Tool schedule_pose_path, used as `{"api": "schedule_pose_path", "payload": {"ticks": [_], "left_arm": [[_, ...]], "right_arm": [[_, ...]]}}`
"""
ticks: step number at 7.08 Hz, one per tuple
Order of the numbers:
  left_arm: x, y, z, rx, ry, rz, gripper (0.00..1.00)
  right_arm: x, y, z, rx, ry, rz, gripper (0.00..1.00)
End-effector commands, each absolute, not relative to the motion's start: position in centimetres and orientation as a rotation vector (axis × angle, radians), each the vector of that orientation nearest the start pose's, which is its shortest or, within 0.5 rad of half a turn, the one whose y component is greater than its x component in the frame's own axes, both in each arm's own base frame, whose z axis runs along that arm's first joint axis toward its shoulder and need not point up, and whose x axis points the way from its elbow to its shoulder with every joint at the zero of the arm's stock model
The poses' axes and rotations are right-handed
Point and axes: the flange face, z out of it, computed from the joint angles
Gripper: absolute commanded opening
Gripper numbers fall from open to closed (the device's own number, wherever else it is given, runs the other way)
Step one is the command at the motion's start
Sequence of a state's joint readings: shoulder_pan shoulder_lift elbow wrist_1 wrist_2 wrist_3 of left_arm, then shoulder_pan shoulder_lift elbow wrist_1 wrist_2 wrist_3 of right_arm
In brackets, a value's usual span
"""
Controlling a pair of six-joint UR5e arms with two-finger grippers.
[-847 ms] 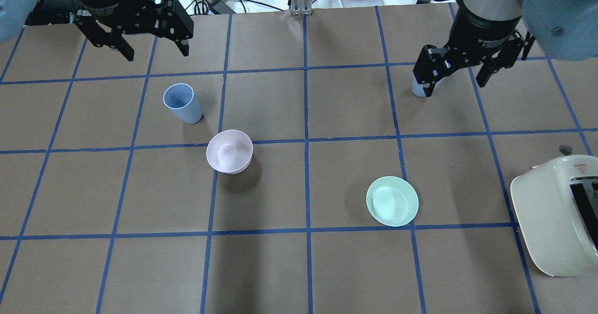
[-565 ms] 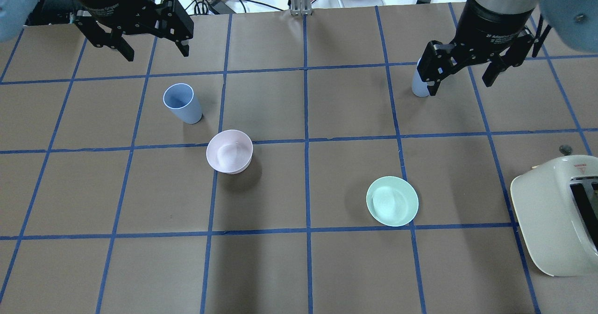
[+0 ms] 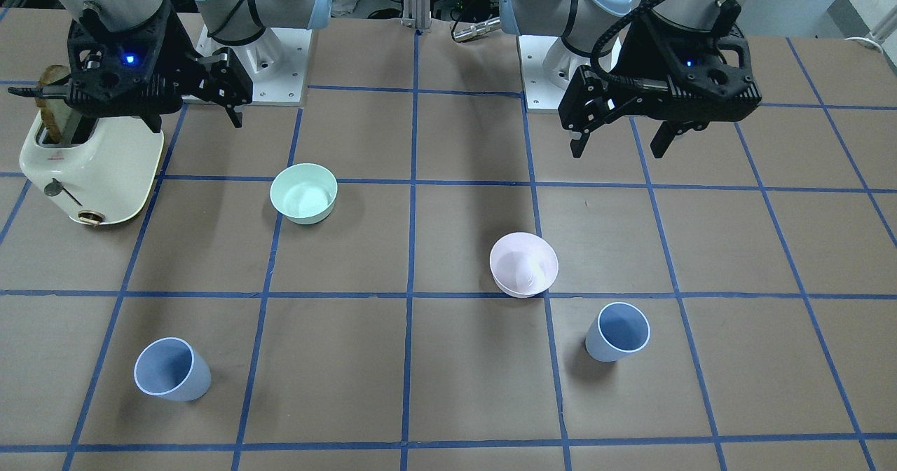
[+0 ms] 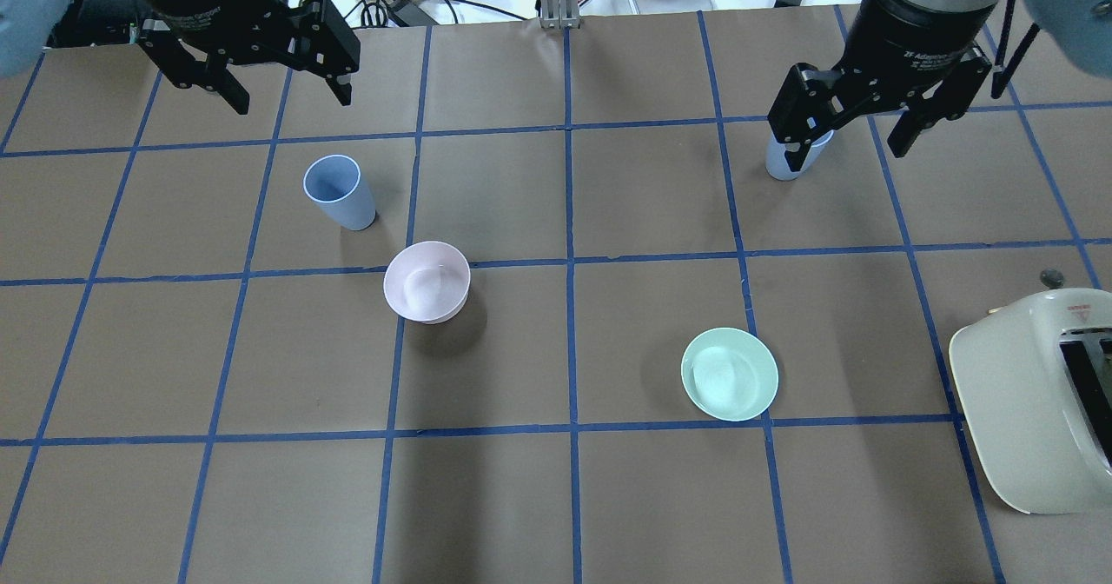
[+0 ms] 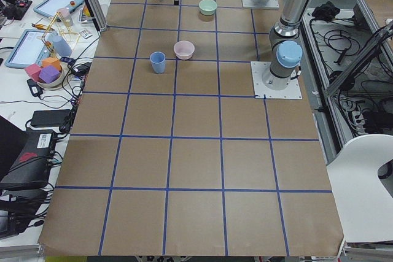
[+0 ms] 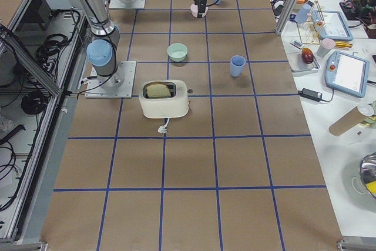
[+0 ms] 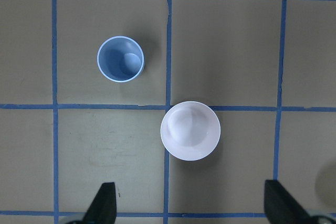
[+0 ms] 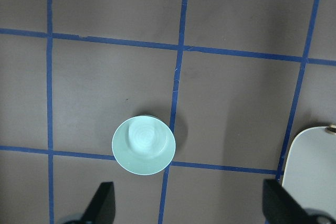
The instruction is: Stack blue cups with both arms
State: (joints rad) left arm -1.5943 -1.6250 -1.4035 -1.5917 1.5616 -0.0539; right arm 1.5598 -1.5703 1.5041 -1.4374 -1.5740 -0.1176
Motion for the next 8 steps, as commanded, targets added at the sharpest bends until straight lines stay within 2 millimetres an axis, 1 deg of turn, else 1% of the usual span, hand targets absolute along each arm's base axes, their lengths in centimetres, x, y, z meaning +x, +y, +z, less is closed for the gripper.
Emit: {"api": "schedule_pose_path", "payload": {"ticks": [1,8], "left_arm": [[-14.70,-51.74,54.05,-0.045,3.151,-0.142,1.00],[-14.52,-51.58,53.63,-0.050,3.149,-0.123,1.00]], "right_arm": [[12.81,-48.65,50.71,-0.171,3.139,0.099,1.00],[12.46,-48.74,50.37,-0.166,3.150,0.118,1.00]]}}
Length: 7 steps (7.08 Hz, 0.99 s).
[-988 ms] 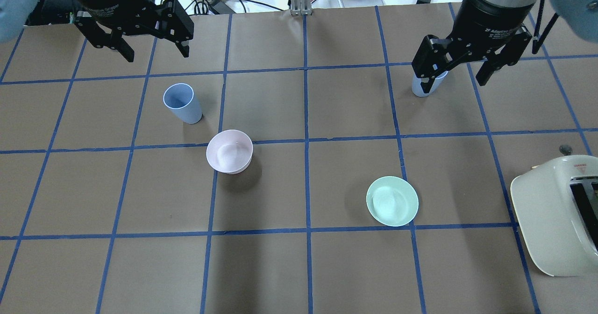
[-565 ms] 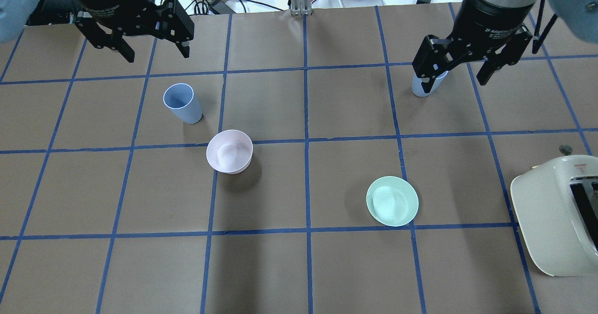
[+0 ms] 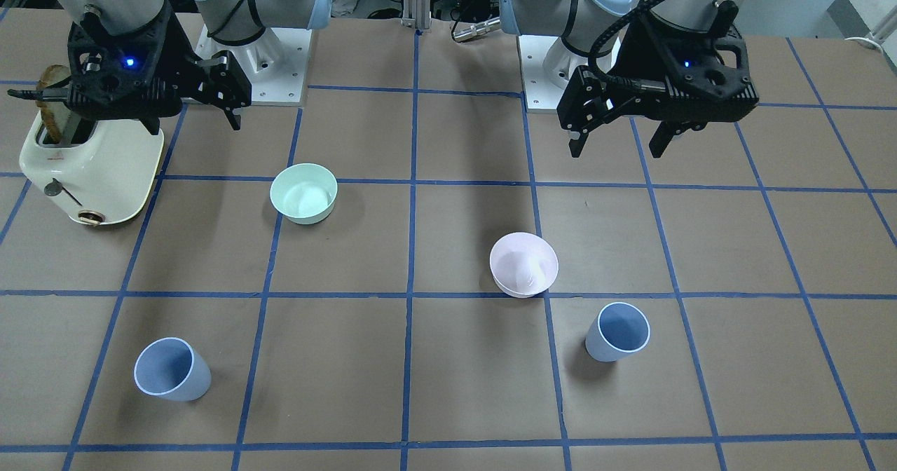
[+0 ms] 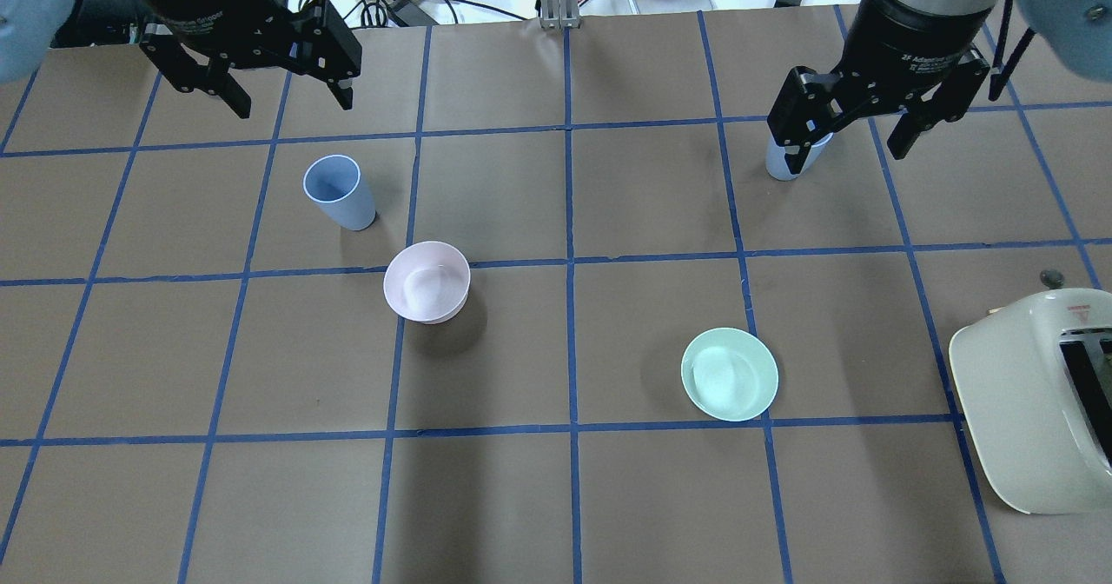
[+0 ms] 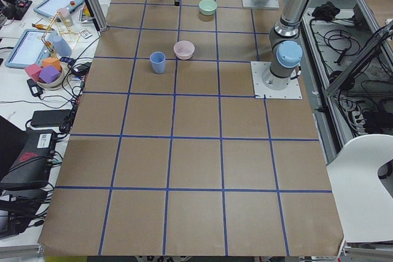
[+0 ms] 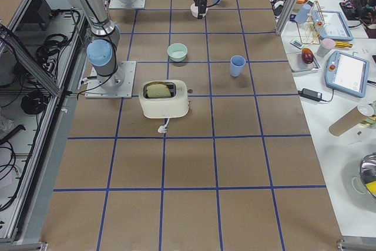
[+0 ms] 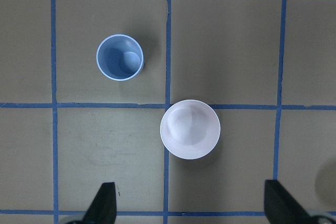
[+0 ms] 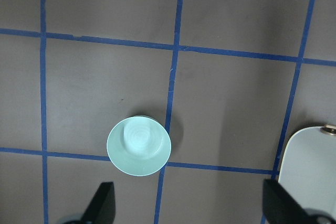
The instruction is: Stack blue cups with both arms
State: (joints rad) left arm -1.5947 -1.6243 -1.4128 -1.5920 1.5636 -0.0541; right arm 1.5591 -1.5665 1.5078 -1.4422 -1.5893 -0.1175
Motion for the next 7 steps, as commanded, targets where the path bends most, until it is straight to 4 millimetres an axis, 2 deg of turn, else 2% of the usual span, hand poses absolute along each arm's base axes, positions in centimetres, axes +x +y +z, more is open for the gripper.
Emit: {"api": "schedule_pose_path", "payload": {"ticks": [1,2,3,4,5,6,7], "left_arm": [[-14.2,-53.0,52.8,-0.060,3.146,-0.113,1.00],[-13.5,-54.1,50.4,-0.077,3.126,-0.037,1.00],[-12.8,-56.4,47.1,-0.096,3.098,0.040,1.00],[-12.3,-59.4,43.7,-0.094,3.095,0.029,1.00],[-11.3,-62.1,39.8,-0.118,3.096,0.042,1.00],[-11.1,-63.9,36.1,-0.117,3.090,0.077,1.00],[-10.4,-64.6,33.1,-0.118,3.071,0.147,1.00]], "right_arm": [[12.6,-48.9,50.3,-0.170,3.149,0.106,1.00],[11.6,-51.7,48.8,-0.151,3.153,0.039,1.00],[7.9,-54.8,47.5,-0.162,3.154,-0.032,1.00],[3.3,-55.6,46.8,-0.221,3.140,-0.025,1.00],[0.6,-57.4,44.4,-0.207,3.135,0.007,1.00],[-0.3,-61.0,41.6,-0.208,3.158,-0.118,1.00],[-1.1,-63.6,37.6,-0.216,3.167,-0.155,1.00]]}}
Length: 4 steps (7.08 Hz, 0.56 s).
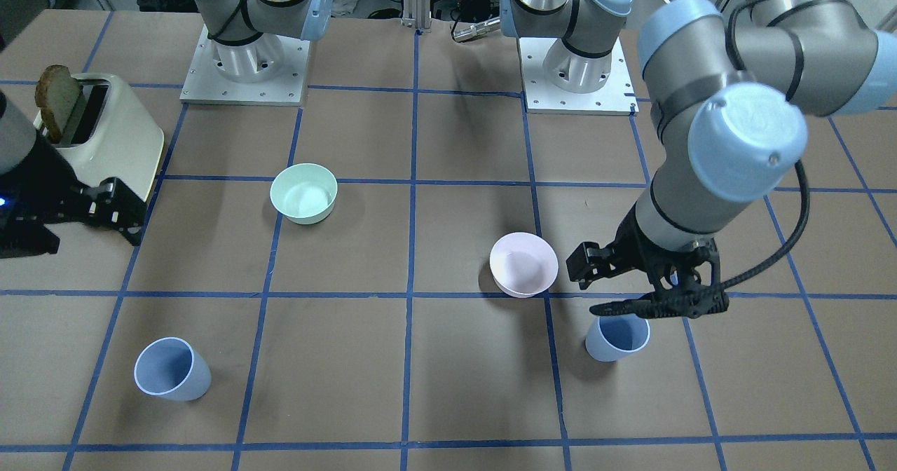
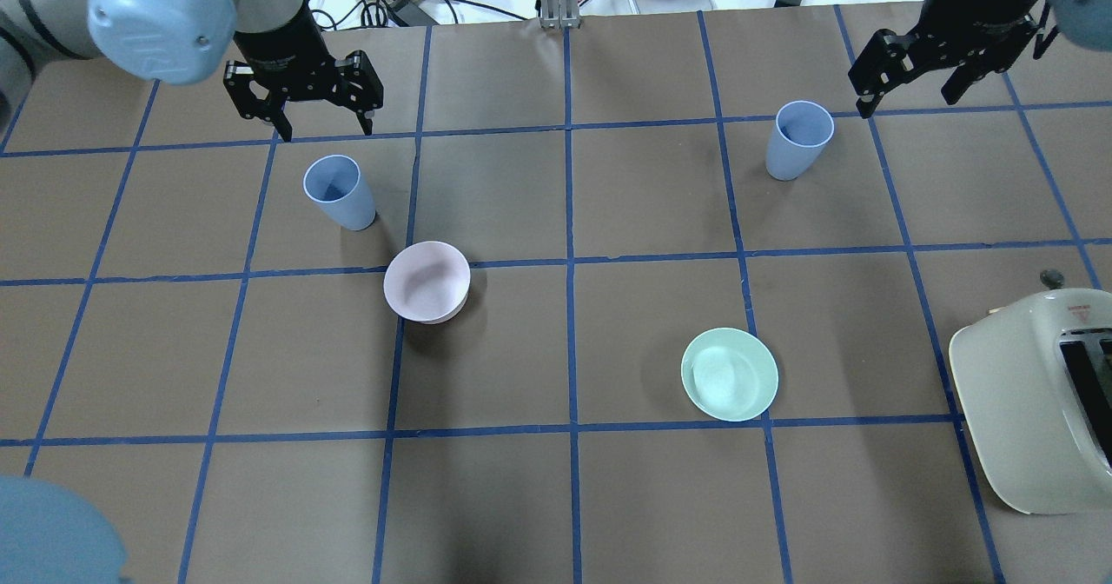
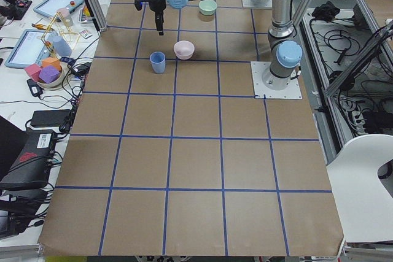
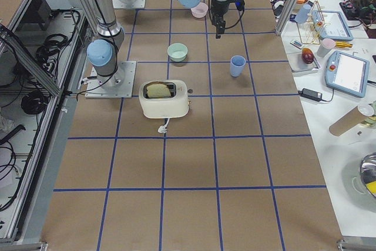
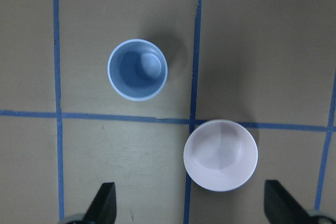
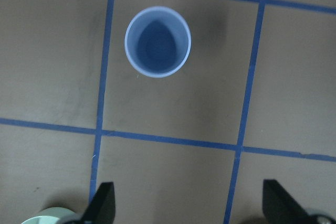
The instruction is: Stack blue cups with both arms
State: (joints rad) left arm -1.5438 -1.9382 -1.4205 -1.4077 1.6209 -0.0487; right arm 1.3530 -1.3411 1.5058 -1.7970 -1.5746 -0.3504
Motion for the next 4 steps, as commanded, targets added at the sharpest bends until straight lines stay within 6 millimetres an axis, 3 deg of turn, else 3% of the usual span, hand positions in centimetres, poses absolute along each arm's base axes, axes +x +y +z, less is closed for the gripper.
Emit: {"api": "schedule_pose_path", "payload": {"ticks": [1,3,4], "left_arm": [[-9.7,-65.4,31.1,-0.133,3.071,0.172,1.00],[-9.7,-66.2,27.3,-0.133,3.071,0.182,0.97],[-9.7,-66.4,26.0,-0.135,3.073,0.133,0.85]], "right_arm": [[-1.2,-64.4,35.8,-0.211,3.158,-0.130,1.00],[-2.0,-68.0,31.0,-0.197,3.169,-0.234,1.00],[-1.8,-68.5,29.8,-0.184,3.139,-0.227,1.00]]}}
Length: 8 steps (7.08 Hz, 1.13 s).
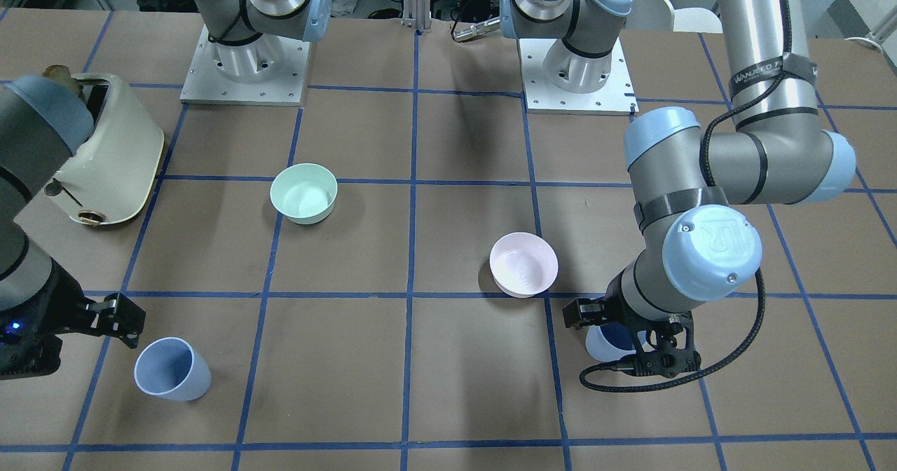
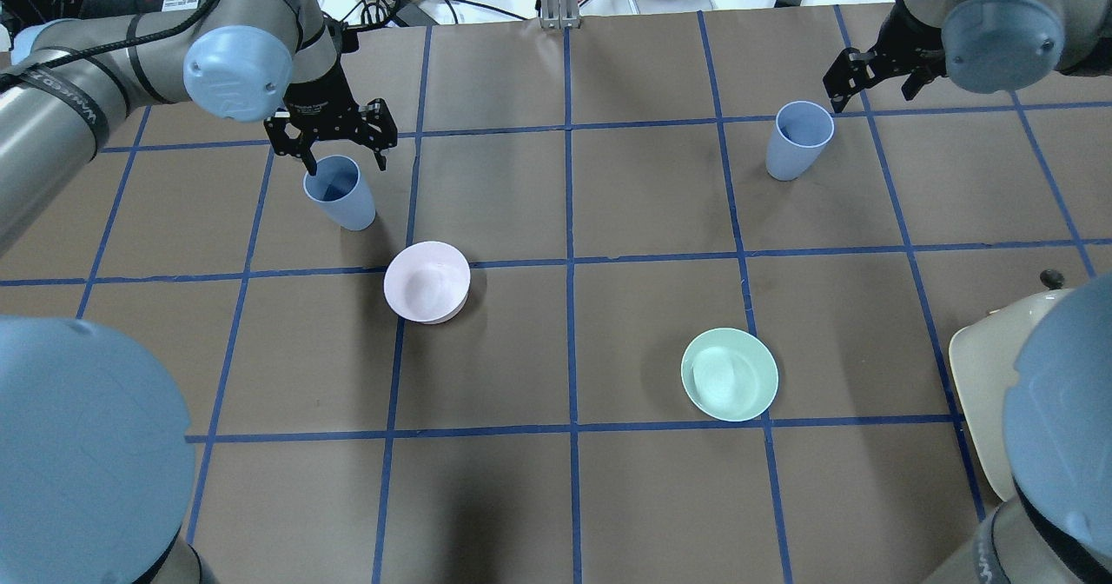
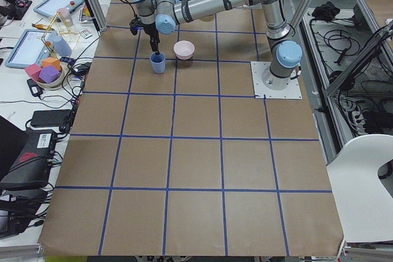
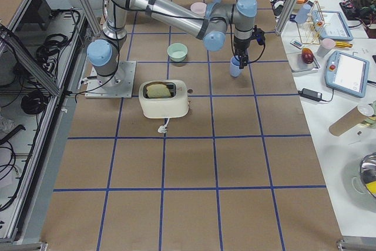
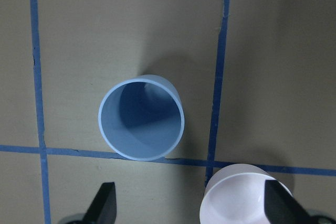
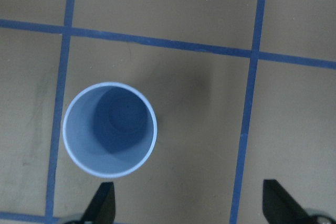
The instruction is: Stack blue cups with both arms
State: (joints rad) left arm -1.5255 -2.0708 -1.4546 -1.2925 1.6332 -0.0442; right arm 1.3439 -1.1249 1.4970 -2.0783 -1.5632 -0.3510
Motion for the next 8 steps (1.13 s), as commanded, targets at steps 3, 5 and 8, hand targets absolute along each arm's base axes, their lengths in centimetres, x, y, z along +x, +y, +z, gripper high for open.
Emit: {"api": "schedule_pose_path", "payload": {"ticks": [3,5,8], "left_arm": [[-9.7,-66.3,24.6,-0.137,3.071,0.144,0.06],[-9.8,-66.7,24.9,-0.164,3.070,0.108,0.00],[-17.1,-66.8,27.2,-0.329,3.071,-0.030,0.00]], "right_arm": [[-1.4,-68.6,26.4,-0.191,3.083,-0.146,1.00],[-1.4,-68.8,25.4,-0.188,3.070,-0.130,0.91],[-1.4,-68.6,24.6,-0.191,3.075,-0.074,0.00]]}}
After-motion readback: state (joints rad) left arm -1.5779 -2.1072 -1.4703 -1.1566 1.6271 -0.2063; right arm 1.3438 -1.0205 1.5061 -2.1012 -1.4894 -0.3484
